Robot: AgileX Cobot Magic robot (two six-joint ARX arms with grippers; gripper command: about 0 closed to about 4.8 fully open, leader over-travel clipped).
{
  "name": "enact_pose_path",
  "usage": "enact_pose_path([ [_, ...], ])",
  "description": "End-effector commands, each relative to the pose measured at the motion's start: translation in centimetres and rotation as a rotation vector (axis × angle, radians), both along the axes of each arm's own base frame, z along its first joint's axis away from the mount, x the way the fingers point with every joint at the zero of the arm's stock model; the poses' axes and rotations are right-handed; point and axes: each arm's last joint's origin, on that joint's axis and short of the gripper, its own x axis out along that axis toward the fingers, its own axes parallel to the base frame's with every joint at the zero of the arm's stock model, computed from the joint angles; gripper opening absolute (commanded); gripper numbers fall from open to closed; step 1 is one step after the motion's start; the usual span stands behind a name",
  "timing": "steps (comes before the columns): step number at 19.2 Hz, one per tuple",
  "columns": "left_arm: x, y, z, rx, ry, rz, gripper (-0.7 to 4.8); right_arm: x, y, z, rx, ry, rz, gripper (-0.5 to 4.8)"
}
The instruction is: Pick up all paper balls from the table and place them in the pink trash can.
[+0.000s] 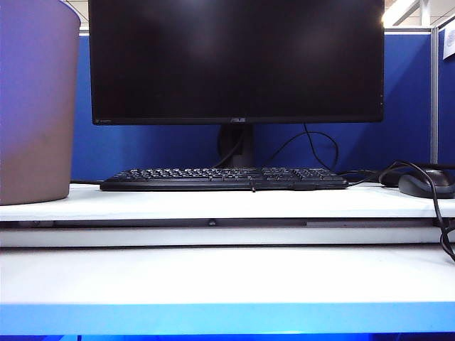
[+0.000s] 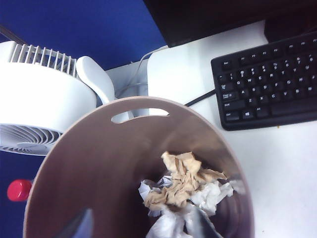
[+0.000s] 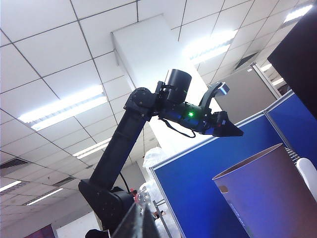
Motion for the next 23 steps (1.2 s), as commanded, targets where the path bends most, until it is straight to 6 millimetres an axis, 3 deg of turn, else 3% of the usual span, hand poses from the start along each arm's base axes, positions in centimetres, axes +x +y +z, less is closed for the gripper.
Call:
enact_pose_path([
  [1,-2.7,0.9,1.9,-0.064,-0.076,-0.04,1.85,-0.1,0.0,0.2,0.003,-0.014,-0.001,-0.05],
  [2,-4.1,1.2,2.7,-0.103,-0.101,-0.091,-0.1,-0.1,0.0,0.2,0.003,-0.014,-0.001,-0.05],
  [5,-9.2,2.8,4.9,-0.201,-0.206,-0.164,-0.06,-0.1,0.0,0.1,0.003,-0.013,-0.001,-0.05],
  [7,-15.4,4.9,6.8,-0.29,-0.34,-0.227,-0.06,0.0,0.0,0.1,0.005,0.001,-0.009,-0.05],
  [10,-21.1,7.0,7.7,-0.325,-0.484,-0.238,-0.06,1.4,-0.1,-0.6,0.032,0.165,-0.067,-0.05],
  [11,-23.9,8.0,7.8,-0.341,-0.544,-0.243,-0.06,2.4,-0.1,-1.1,0.006,0.349,-0.105,-0.05],
  [15,-28.1,9.6,7.2,-0.354,-0.59,-0.244,-0.06,2.6,-0.3,-0.6,-0.169,0.509,-0.317,-0.05],
  [20,-33.7,11.6,5.9,-0.4,-0.686,-0.249,-0.06,1.3,-0.3,1.5,-0.341,0.373,-0.448,-0.05],
  [23,-37.4,12.8,4.9,-0.463,-0.761,-0.286,-0.06,1.1,-0.7,0.6,-0.498,0.455,-0.622,-0.05],
])
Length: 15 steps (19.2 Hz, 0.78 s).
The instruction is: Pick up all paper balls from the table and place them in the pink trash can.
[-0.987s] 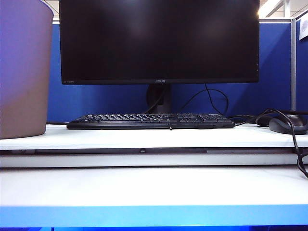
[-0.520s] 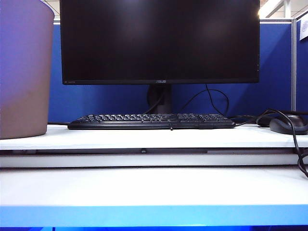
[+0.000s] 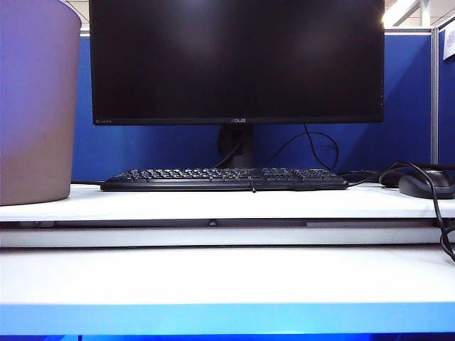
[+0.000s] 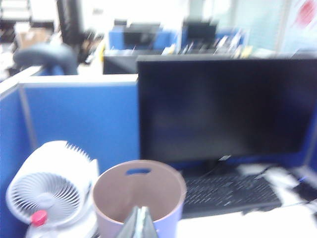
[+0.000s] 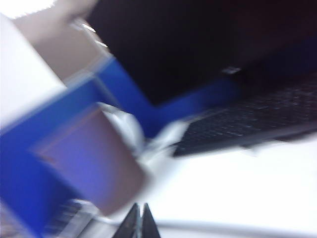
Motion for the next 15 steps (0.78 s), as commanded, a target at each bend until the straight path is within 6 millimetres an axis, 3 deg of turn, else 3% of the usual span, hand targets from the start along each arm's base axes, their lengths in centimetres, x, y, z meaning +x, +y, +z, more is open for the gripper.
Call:
enact_pose_path([
  [1,-3.3,1.0,-1.2,-0.045,-0.064,-0.063,-0.06,0.0,-0.2,-1.0,-0.144,0.061,-0.106,-0.05],
  [7,-8.7,2.3,-3.6,-0.123,-0.177,-0.122,-0.06,0.0,-0.2,-1.0,-0.15,0.053,-0.104,-0.05],
  [10,-11.9,1.0,-5.1,-0.108,-0.241,-0.186,-0.06,0.0,-0.2,-1.1,-0.15,0.054,-0.104,-0.05],
  [15,-15.8,-2.0,-8.0,0.039,-0.348,0.028,-0.06,0.0,-0.2,-1.1,-0.15,0.054,-0.104,-0.05],
])
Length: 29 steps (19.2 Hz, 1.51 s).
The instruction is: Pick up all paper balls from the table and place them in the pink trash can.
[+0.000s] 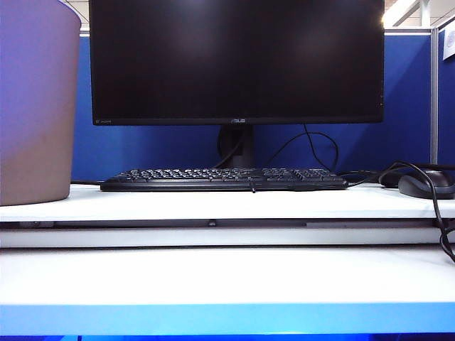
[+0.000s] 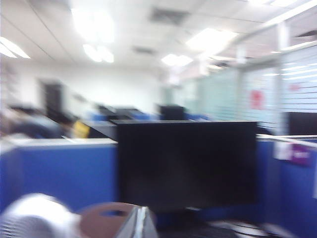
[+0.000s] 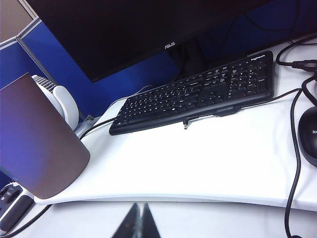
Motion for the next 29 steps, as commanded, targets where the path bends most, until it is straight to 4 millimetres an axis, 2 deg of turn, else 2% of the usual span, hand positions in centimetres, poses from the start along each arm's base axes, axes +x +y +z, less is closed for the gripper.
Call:
enact_pose_path([
  [1,-0.8,-1.5,-1.4,0.059,-0.006,0.106,-0.06,-0.1,0.0,0.3,-0.005,-0.027,0.001,-0.05],
  [3,-0.2,-1.9,-2.1,0.062,0.032,0.128,-0.06,-0.1,0.0,0.3,-0.004,-0.026,0.001,-0.05],
  [6,2.2,-2.2,-3.2,0.059,0.149,0.134,-0.06,-0.1,0.0,0.3,-0.005,-0.026,0.002,-0.05],
  [9,6.5,-2.4,-4.9,0.067,0.32,0.126,-0.06,-0.1,0.0,0.3,-0.005,-0.026,0.001,-0.05],
  [12,10.9,-2.7,-7.2,0.032,0.402,0.105,-0.06,-0.1,0.0,0.3,-0.005,-0.026,0.002,-0.05],
  [17,18.7,-3.4,-12.7,-0.113,0.446,-0.045,-0.06,-0.1,0.0,0.3,-0.004,-0.026,0.002,-0.05],
  [21,23.3,-3.7,-17.0,-0.249,0.516,-0.07,-0.06,-0.1,0.0,0.3,-0.005,-0.02,0.013,-0.05],
  [24,25.1,-3.8,-18.8,-0.279,0.57,-0.07,-0.06,-0.2,0.1,-0.5,-0.005,0.061,0.053,-0.05],
  [26,25.6,-3.8,-19.3,-0.273,0.586,-0.065,-0.06,-0.3,0.1,-1.4,0.023,0.174,0.045,-0.05],
  [29,26.2,-3.8,-19.7,-0.274,0.582,-0.065,-0.06,-0.3,0.1,-1.4,0.037,0.185,0.043,-0.05],
])
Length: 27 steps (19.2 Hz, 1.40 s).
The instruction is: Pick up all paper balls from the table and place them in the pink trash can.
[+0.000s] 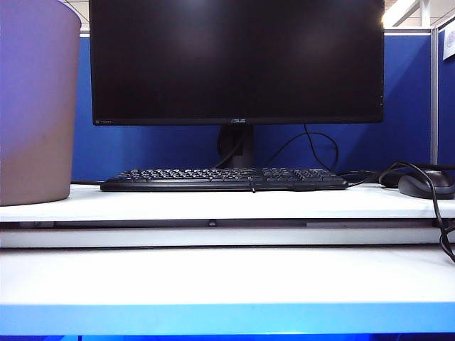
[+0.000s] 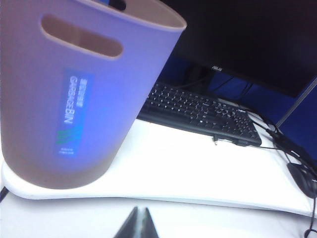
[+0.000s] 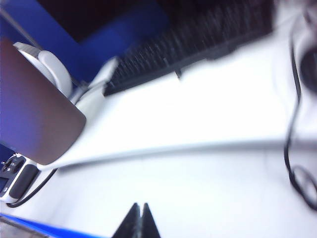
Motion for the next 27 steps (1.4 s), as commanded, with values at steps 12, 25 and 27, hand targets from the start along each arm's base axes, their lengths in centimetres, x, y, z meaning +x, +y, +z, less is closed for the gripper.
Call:
enact_pose_path([
  [12,3.7,-1.0,-1.9,-0.101,-0.225,-0.294,-0.06,-0.1,0.0,0.4,0.013,-0.024,0.002,-0.05],
  [25,6.8,-0.3,-6.9,0.092,-0.234,0.029,-0.06,-0.1,0.0,0.4,0.012,-0.024,0.001,-0.05],
  [27,7.1,-0.4,-7.3,0.118,-0.266,-0.013,-0.06,-0.1,0.0,0.4,0.012,-0.024,0.001,-0.05],
])
